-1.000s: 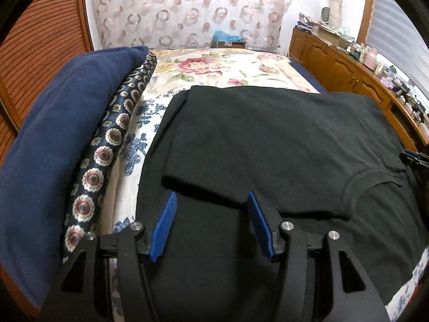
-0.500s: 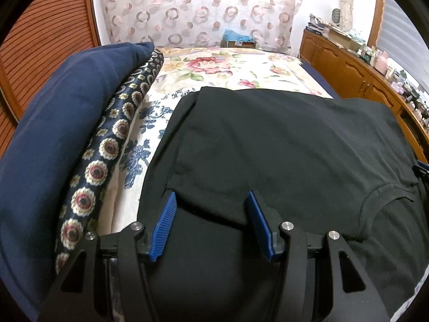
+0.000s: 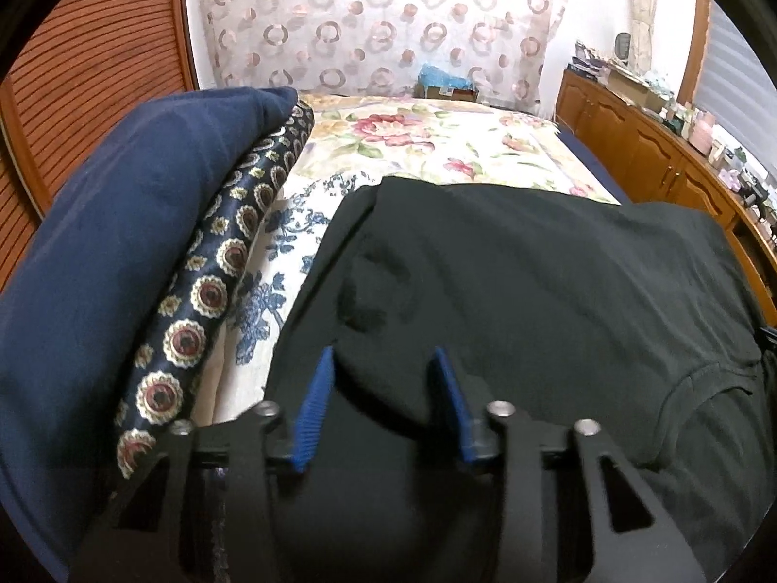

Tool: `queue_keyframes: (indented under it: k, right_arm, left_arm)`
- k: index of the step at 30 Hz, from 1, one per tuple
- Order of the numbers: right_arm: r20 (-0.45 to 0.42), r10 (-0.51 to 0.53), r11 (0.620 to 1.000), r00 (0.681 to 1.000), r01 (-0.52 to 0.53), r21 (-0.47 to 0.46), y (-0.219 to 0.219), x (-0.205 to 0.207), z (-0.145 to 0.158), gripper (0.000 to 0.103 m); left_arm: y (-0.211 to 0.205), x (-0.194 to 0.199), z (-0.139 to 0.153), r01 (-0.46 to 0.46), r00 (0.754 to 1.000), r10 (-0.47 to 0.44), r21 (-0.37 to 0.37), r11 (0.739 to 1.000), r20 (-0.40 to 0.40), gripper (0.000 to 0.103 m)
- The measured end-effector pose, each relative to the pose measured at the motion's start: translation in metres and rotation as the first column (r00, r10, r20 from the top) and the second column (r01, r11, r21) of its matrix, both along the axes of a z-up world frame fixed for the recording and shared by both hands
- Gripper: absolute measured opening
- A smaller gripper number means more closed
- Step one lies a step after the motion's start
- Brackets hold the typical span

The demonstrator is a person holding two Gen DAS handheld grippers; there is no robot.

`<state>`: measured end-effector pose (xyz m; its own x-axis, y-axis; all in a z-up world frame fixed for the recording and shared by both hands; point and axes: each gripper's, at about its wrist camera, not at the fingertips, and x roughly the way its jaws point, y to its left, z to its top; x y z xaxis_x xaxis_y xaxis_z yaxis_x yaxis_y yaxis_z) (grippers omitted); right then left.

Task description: Fold small clothes

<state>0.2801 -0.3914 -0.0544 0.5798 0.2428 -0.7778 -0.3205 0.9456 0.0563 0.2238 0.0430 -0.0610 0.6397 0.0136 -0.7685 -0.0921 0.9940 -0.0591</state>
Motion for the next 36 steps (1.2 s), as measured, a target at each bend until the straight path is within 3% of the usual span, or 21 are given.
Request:
queue_keyframes:
  k: [2,4,12,21,28,36]
  right_arm:
    - [0.002,0.003,1.000,1.000,-0.003,0.007,0.001,-0.001,0.001,0.007]
    - [0.016,0.016,0.999,1.000,-0.016,0.032,0.002,-0.002,0.005,0.006]
    - [0.154,0.011,0.992,0.988,-0.030,0.120,0.001,-0.016,0.052,0.005]
    - [0.233,0.014,0.981,0.972,-0.059,0.186,0.000,-0.052,0.096,0.005]
    - [0.228,0.013,0.985,0.973,-0.052,0.165,-0.009,-0.097,0.101,0.005]
    - [0.226,0.012,0.988,0.974,-0.046,0.145,-0.013,-0.139,0.088,0.005]
  left_arm:
    - [0.004,0.000,-0.001,0.009,1.000,-0.009,-0.024,1.000,0.001,0.010]
    - [0.003,-0.004,0.001,0.035,0.999,-0.034,-0.040,0.999,0.022,0.005]
    - [0.000,-0.032,0.045,0.074,0.984,-0.069,-0.027,0.997,0.167,0.004]
    - [0.016,-0.076,0.081,0.091,0.961,-0.075,-0.051,0.995,0.268,0.004]
    - [0.020,-0.127,0.090,0.115,0.950,-0.096,-0.047,0.992,0.297,0.004]
    - [0.018,-0.164,0.073,0.128,0.953,-0.113,-0.037,0.991,0.281,0.004]
